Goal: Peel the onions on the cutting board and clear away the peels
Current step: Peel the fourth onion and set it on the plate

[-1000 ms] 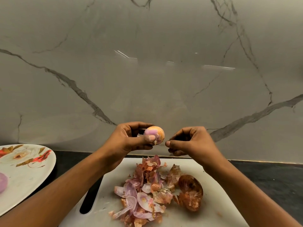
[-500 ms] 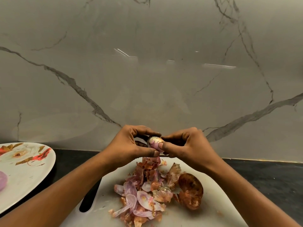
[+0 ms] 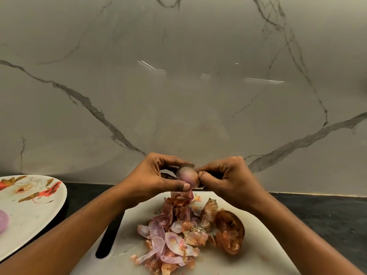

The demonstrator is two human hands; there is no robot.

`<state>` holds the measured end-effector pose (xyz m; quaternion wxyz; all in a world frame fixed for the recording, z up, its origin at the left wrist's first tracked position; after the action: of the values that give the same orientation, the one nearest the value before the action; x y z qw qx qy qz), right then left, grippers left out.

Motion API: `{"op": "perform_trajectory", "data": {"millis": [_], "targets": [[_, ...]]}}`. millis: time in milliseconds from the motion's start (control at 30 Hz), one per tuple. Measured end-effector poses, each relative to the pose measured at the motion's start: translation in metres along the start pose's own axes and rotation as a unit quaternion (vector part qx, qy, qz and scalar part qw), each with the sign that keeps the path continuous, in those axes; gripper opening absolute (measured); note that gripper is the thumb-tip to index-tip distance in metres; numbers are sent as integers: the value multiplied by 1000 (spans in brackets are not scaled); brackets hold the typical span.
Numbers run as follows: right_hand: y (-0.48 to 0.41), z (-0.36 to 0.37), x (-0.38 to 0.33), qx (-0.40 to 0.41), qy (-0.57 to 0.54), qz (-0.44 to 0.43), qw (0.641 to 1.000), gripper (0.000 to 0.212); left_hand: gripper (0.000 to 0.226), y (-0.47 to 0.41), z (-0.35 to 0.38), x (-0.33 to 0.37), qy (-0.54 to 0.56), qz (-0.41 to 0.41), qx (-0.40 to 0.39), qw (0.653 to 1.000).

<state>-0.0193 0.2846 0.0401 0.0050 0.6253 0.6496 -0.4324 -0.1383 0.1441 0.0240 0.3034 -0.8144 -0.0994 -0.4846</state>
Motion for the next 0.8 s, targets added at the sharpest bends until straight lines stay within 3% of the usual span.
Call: {"op": "perform_trajectory", "data": {"millis": [100, 267, 600, 800], "targets": [[-1, -3, 1, 28, -33, 8, 999, 16, 46, -1, -5, 0, 7, 5, 19, 1000], [2, 2, -9, 14, -18, -25, 999, 32, 45, -2, -4, 1, -10, 17, 32, 999], [0, -4, -10, 60, 15, -48, 997, 13, 44, -1, -5, 1, -23, 22, 40, 999], [3, 0, -15, 28, 12, -64, 997, 24, 43, -2, -1, 4, -37, 35, 20, 999]]}}
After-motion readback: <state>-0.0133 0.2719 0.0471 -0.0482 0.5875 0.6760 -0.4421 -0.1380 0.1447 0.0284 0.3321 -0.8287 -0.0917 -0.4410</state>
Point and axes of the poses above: each hand's wrist, its own y-axis away from the middle knuckle, its own z-axis out of the palm, x = y × z, the point moved 8 cm from there along -y, towards the middle knuckle, and after that the axes turned 1 degree about x, right-handed, at the moved point
